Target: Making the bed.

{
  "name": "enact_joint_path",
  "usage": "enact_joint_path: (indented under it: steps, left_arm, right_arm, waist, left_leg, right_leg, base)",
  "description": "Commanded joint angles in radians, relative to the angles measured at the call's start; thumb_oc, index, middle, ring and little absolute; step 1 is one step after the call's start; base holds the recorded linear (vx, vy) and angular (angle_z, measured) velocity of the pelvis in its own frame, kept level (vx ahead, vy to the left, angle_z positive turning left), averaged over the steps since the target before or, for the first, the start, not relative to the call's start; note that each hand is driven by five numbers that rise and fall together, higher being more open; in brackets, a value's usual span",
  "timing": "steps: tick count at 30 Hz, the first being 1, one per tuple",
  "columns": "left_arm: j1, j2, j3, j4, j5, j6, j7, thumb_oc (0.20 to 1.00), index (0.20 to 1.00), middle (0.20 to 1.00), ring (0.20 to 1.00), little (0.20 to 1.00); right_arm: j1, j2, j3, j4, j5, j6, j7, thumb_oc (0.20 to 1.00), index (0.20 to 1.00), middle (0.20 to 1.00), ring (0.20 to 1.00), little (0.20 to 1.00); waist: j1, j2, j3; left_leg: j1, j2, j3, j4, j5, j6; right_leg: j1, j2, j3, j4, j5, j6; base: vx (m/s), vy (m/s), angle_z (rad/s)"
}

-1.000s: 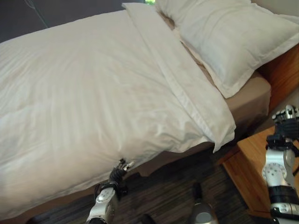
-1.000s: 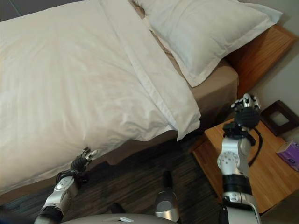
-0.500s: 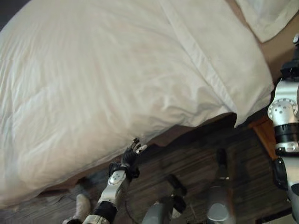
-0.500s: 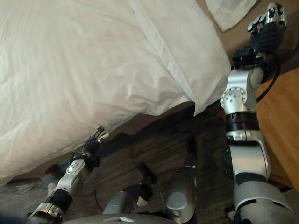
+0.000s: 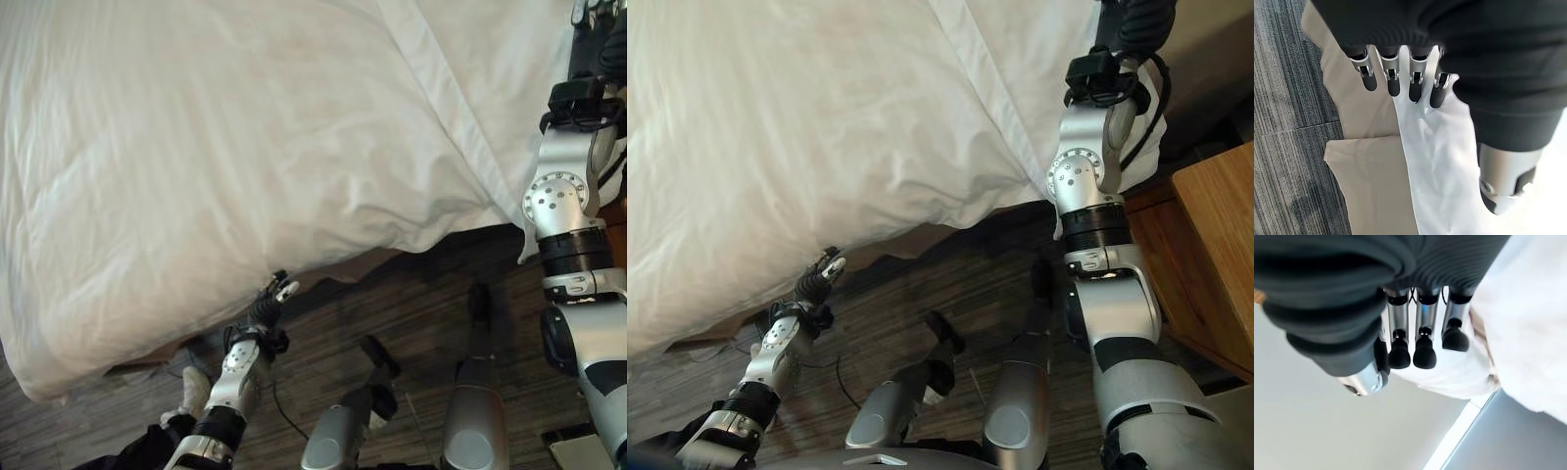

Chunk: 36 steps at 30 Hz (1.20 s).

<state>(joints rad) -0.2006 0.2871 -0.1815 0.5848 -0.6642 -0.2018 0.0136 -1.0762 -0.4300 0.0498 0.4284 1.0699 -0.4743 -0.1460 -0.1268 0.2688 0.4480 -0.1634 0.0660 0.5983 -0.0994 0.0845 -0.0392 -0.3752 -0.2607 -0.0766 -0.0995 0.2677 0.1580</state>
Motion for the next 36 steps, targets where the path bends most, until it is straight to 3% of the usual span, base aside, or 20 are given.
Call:
enact_joint_path:
  steps: [1, 9, 12, 15, 16, 17, 22, 24, 28, 30, 31, 34, 35, 36]
  left_arm:
    - [-0.014, 0.075, 0.038, 0.012, -0.045, -0.059, -0.004, 1.0, 1.0, 1.0, 1.0, 1.0]
    - [-0.052, 0.081, 0.004, 0.021, -0.028, -0.066, 0.004, 1.0, 1.0, 1.0, 1.0, 1.0]
    - [-0.092, 0.091, -0.009, 0.014, -0.052, -0.073, 0.001, 1.0, 1.0, 1.0, 1.0, 1.0]
    - [-0.116, 0.085, -0.012, 0.022, -0.062, -0.066, -0.003, 1.0, 1.0, 1.0, 1.0, 1.0]
    - [-0.138, 0.082, -0.007, 0.029, -0.063, -0.062, -0.006, 1.0, 1.0, 1.0, 1.0, 1.0]
    - [-0.138, 0.083, -0.007, 0.03, -0.063, -0.063, -0.007, 1.0, 1.0, 1.0, 1.0, 1.0]
    - [-0.247, 0.036, 0.004, 0.138, -0.081, -0.056, 0.005, 1.0, 1.0, 1.0, 1.0, 1.0]
    - [-0.218, -0.012, 0.017, 0.179, -0.101, -0.031, -0.013, 1.0, 1.0, 1.0, 1.0, 1.0]
    - [-0.152, -0.025, 0.033, 0.173, -0.109, 0.002, -0.049, 1.0, 1.0, 1.0, 1.0, 1.0]
    - [-0.102, -0.026, 0.052, 0.177, -0.102, 0.024, -0.083, 1.0, 1.0, 1.0, 1.0, 1.0]
    - [-0.098, -0.026, 0.052, 0.175, -0.102, 0.025, -0.083, 1.0, 1.0, 1.0, 1.0, 1.0]
    - [-0.038, -0.029, 0.068, 0.177, -0.098, 0.03, -0.093, 1.0, 1.0, 1.0, 1.0, 1.0]
    - [-0.02, -0.029, 0.072, 0.174, -0.097, 0.029, -0.096, 1.0, 1.0, 1.0, 1.0, 1.0]
    - [-0.018, -0.029, 0.072, 0.173, -0.097, 0.03, -0.096, 1.0, 1.0, 1.0, 1.0, 1.0]
  right_arm:
    - [-0.124, 0.052, 0.018, -0.064, -0.014, -0.066, 0.044, 0.2, 0.2, 0.2, 0.2, 0.2]
    - [-0.165, 0.055, 0.06, -0.026, -0.019, -0.053, 0.043, 0.2, 0.2, 0.2, 0.2, 0.2]
    - [-0.201, 0.077, 0.087, 0.11, 0.019, -0.024, 0.048, 0.2, 0.2, 0.2, 0.2, 0.2]
    - [-0.156, 0.108, 0.141, 0.318, -0.032, 0.1, 0.044, 0.2, 0.2, 0.2, 0.2, 0.2]
    - [-0.094, 0.139, 0.138, 0.397, -0.051, 0.145, 0.054, 0.2, 0.2, 0.2, 0.2, 0.2]
    - [-0.092, 0.14, 0.136, 0.397, -0.051, 0.145, 0.056, 0.2, 0.2, 0.2, 0.2, 0.2]
    - [0.228, 0.318, 0.054, 0.555, 0.036, 0.228, 0.136, 0.2, 0.2, 0.2, 0.2, 0.2]
    - [0.446, 0.383, 0.014, 0.612, 0.084, 0.269, 0.182, 0.2, 0.2, 0.2, 0.2, 0.2]
    - [0.645, 0.379, -0.013, 0.641, 0.066, 0.322, 0.21, 0.2, 0.2, 0.2, 0.2, 0.2]
    - [0.756, 0.353, -0.018, 0.677, -0.031, 0.366, 0.226, 0.2, 0.2, 0.2, 0.2, 0.2]
    - [0.759, 0.354, -0.017, 0.676, -0.032, 0.367, 0.226, 0.2, 0.2, 0.2, 0.2, 0.2]
    - [0.817, 0.325, -0.006, 0.693, -0.155, 0.382, 0.225, 0.2, 0.2, 0.2, 0.2, 0.2]
    - [0.832, 0.313, 0.007, 0.685, -0.21, 0.38, 0.219, 0.442, 0.442, 0.442, 0.442, 0.442]
    - [0.834, 0.314, 0.008, 0.684, -0.211, 0.38, 0.219, 0.837, 0.837, 0.837, 0.837, 0.837]
  waist:
    - [0.036, -0.073, -0.023]
    - [0.041, -0.074, 0.003]
    - [0.046, -0.048, 0.039]
    - [0.047, -0.033, 0.072]
    - [0.047, -0.035, 0.071]
    - [0.047, -0.036, 0.071]
    - [0.012, -0.074, 0.072]
    - [-0.011, -0.107, 0.067]
    - [-0.038, -0.144, 0.038]
    - [-0.055, -0.189, -0.004]
    - [-0.055, -0.19, -0.004]
    - [-0.069, -0.239, -0.04]
    - [-0.072, -0.256, -0.049]
    - [-0.072, -0.256, -0.049]
  left_leg:
    - [0.053, 0.139, -0.062, 0.013, -0.025, -0.138]
    - [0.038, 0.137, -0.075, 0.012, -0.021, -0.138]
    - [0.006, 0.134, -0.076, 0.012, -0.014, -0.138]
    - [-0.028, 0.139, -0.068, 0.012, -0.005, -0.14]
    - [-0.03, 0.14, -0.081, 0.012, -0.026, -0.148]
    - [-0.03, 0.141, -0.081, 0.012, -0.026, -0.148]
    - [-0.033, 0.146, -0.077, 0.012, -0.007, -0.14]
    - [0.01, 0.143, -0.084, 0.012, -0.017, -0.136]
    - [0.063, 0.144, -0.083, 0.012, -0.028, -0.133]
    - [0.109, 0.145, -0.073, 0.016, -0.049, -0.127]
    - [0.113, 0.144, -0.072, 0.016, -0.05, -0.127]
    - [0.156, 0.133, -0.073, 0.027, -0.076, -0.113]
    - [0.169, 0.124, -0.076, 0.038, -0.092, -0.108]
    - [0.17, 0.124, -0.075, 0.039, -0.093, -0.107]
  right_leg:
    - [-0.016, -0.037, -0.026, 0.05, -0.103, 0.055]
    - [-0.031, -0.041, -0.019, 0.051, -0.098, 0.054]
    - [-0.067, -0.049, -0.01, 0.049, -0.085, 0.057]
    - [-0.102, -0.046, 0.0, 0.044, -0.076, 0.061]
    - [-0.099, -0.041, 0.006, 0.031, -0.09, 0.07]
    - [-0.099, -0.041, 0.006, 0.031, -0.089, 0.07]
    - [-0.106, -0.029, -0.003, 0.04, -0.074, 0.064]
    - [-0.063, -0.032, -0.013, 0.051, -0.081, 0.063]
    - [0.0, -0.031, -0.034, 0.054, -0.095, 0.062]
    - [0.048, -0.018, -0.043, 0.05, -0.104, 0.062]
    - [0.052, -0.018, -0.043, 0.048, -0.104, 0.063]
    - [0.083, 0.006, -0.021, 0.04, -0.107, 0.064]
    - [0.093, 0.016, -0.007, 0.037, -0.107, 0.064]
    - [0.094, 0.016, -0.006, 0.037, -0.107, 0.064]
  base:
    - [-0.01, -0.038, 0.04]
    - [-0.03, -0.019, 0.01]
    - [-0.1, 0.011, 0.07]
    - [-0.07, 0.038, 0.01]
    - [0.03, 0.038, -0.05]
    - [0.04, 0.036, -0.05]
    - [-0.05, -0.007, -0.04]
    - [0.04, 0.011, -0.05]
    - [0.08, 0.014, 0.09]
    - [0.12, 0.001, 0.07]
    - [0.13, 0.014, 0.04]
    - [0.1, 0.027, -0.17]
    - [0.06, 0.011, -0.51]
    - [0.02, 0.004, -0.57]
